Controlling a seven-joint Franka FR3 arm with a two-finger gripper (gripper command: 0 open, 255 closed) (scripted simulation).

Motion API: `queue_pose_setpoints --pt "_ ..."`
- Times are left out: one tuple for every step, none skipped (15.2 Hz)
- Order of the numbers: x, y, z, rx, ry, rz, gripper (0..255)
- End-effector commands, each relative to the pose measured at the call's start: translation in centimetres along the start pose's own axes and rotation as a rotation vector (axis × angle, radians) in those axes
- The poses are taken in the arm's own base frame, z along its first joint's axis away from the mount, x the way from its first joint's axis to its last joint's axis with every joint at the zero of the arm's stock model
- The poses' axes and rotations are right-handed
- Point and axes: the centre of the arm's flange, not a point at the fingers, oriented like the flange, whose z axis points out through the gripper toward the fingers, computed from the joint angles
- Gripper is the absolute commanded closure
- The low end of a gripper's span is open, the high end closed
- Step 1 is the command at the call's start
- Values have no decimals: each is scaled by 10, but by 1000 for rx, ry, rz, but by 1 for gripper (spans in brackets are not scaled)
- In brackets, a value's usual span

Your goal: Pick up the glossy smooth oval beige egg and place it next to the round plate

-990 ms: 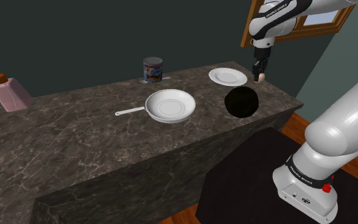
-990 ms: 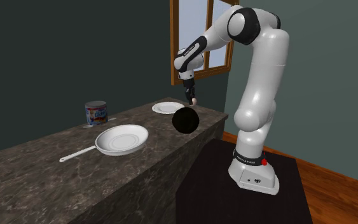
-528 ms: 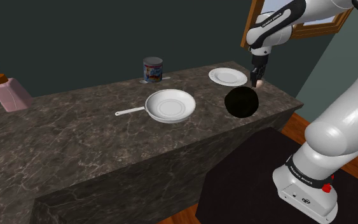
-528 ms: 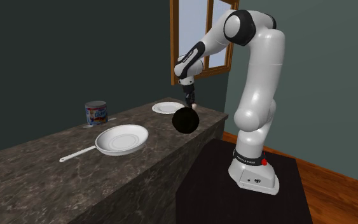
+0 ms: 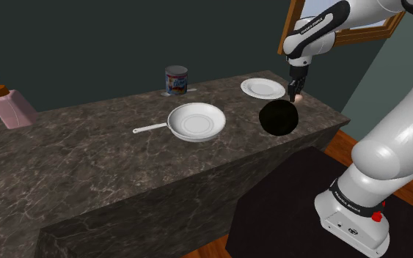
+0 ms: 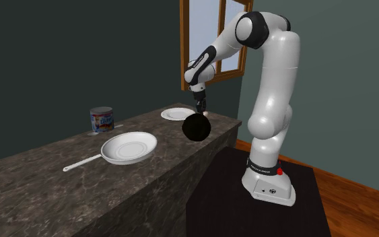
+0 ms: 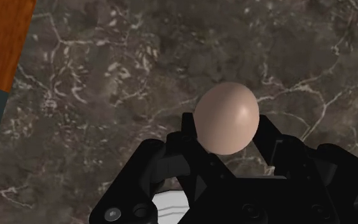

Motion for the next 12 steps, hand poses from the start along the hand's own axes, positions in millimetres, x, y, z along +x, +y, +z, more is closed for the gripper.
queue_pose_setpoints --pt "0 0 0 0 0 0 255" --pt "0 0 0 0 0 0 0" --pt "0 0 0 0 0 0 0" --pt "0 0 0 0 0 0 0" --pt "0 0 0 0 0 0 0" --pt "0 0 0 0 0 0 0" --pt "0 0 0 0 0 0 0" --pt "0 0 -13 0 0 0 0" --pt "0 0 -26 0 0 0 0" --pt "0 0 -40 0 0 0 0" --pt "0 0 -50 0 0 0 0" --pt "0 0 -50 0 0 0 0"
